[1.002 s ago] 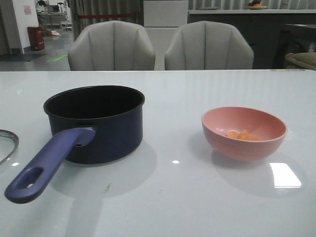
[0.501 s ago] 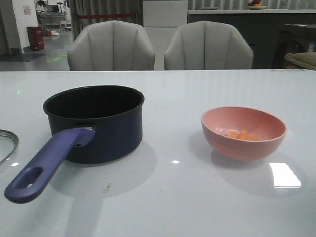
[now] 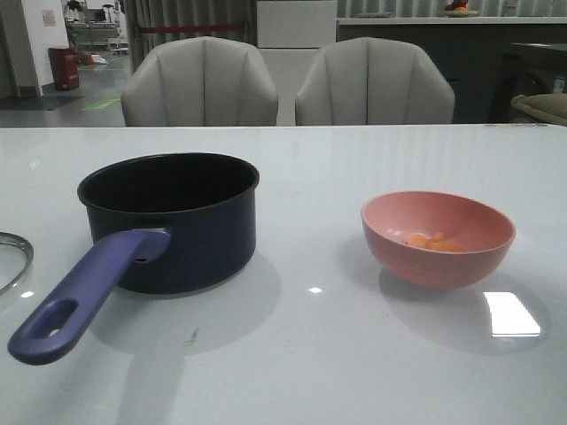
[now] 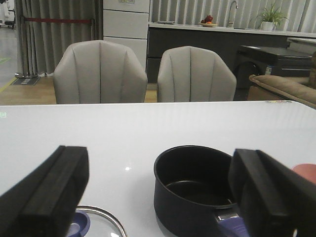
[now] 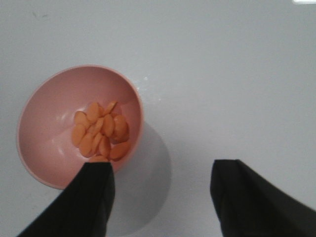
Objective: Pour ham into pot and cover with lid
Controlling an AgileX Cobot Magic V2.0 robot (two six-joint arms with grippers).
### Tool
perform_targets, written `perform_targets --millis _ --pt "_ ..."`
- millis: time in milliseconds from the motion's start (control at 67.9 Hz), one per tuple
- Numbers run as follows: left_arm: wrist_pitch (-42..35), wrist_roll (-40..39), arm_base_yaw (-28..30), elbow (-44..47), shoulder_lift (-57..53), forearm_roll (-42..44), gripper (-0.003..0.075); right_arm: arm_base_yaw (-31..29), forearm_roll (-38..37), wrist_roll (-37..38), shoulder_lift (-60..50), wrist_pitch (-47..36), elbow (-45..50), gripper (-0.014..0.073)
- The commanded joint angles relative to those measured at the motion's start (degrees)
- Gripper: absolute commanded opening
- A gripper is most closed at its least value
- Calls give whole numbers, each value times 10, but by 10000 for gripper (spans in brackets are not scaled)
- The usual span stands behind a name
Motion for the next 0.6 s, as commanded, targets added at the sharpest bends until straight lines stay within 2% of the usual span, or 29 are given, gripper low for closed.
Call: perform_targets --millis 0,236,457,545,589 --pt "-44 0 -4 -15 5 -5 603 19 29 -7 63 -32 -52 529" --pt "-44 0 -4 -15 5 -5 603 24 29 -8 208 -30 -126 529" --pt "-44 0 -4 -15 5 -5 603 24 29 -8 293 -26 -172 524" --pt "-44 0 -4 -15 5 -5 603 24 29 -8 316 -18 -188 474" --pt "-44 0 -4 -15 5 -5 603 24 29 -8 328 -11 -197 405"
